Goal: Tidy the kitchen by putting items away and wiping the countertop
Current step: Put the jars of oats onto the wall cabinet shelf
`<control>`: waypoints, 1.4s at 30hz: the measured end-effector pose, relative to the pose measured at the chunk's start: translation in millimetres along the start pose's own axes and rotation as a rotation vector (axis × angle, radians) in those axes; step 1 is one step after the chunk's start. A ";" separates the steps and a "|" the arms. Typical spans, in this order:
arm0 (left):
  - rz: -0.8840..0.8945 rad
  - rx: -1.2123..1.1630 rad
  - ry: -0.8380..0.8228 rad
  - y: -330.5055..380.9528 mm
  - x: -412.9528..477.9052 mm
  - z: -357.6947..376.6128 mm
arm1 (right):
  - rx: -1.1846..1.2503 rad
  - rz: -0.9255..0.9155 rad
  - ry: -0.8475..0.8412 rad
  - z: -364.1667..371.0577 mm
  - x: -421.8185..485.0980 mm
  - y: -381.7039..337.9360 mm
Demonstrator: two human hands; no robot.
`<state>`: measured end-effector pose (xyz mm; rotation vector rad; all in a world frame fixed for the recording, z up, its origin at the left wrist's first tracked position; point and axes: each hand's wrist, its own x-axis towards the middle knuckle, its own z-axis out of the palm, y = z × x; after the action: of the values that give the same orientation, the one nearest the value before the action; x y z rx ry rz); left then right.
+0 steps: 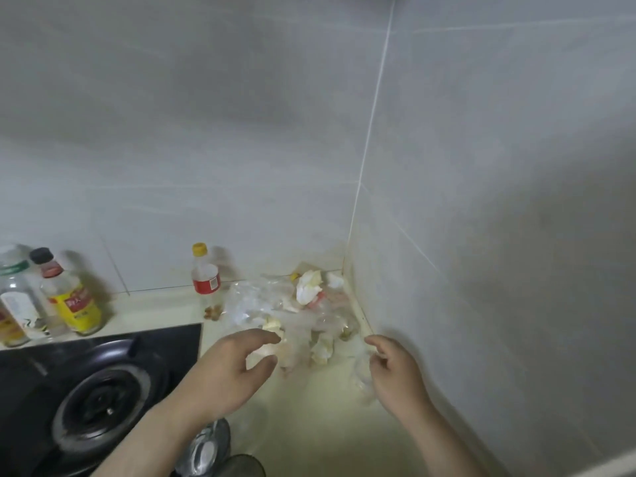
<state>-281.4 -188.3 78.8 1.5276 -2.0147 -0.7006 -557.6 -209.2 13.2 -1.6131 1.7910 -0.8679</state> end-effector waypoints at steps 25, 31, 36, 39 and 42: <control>-0.100 0.158 -0.129 -58.0 -18.0 38.4 | -0.247 0.108 0.124 61.5 25.6 76.3; -0.072 0.040 -0.056 -40.6 -19.8 14.6 | 0.126 0.130 0.100 44.7 1.8 39.2; 0.050 0.020 0.081 2.1 -10.0 -25.3 | 0.322 0.042 0.087 8.4 -7.4 -17.2; 0.150 0.027 0.175 32.9 -5.3 -54.8 | 0.399 -0.079 0.094 -21.9 -6.2 -63.0; 0.230 0.074 0.237 62.7 -3.8 -84.3 | 0.479 -0.198 0.084 -53.8 -6.1 -109.4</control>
<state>-268.1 -178.0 182.5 1.3215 -2.0096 -0.3401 -530.4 -205.0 132.1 -1.4627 1.3482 -1.3540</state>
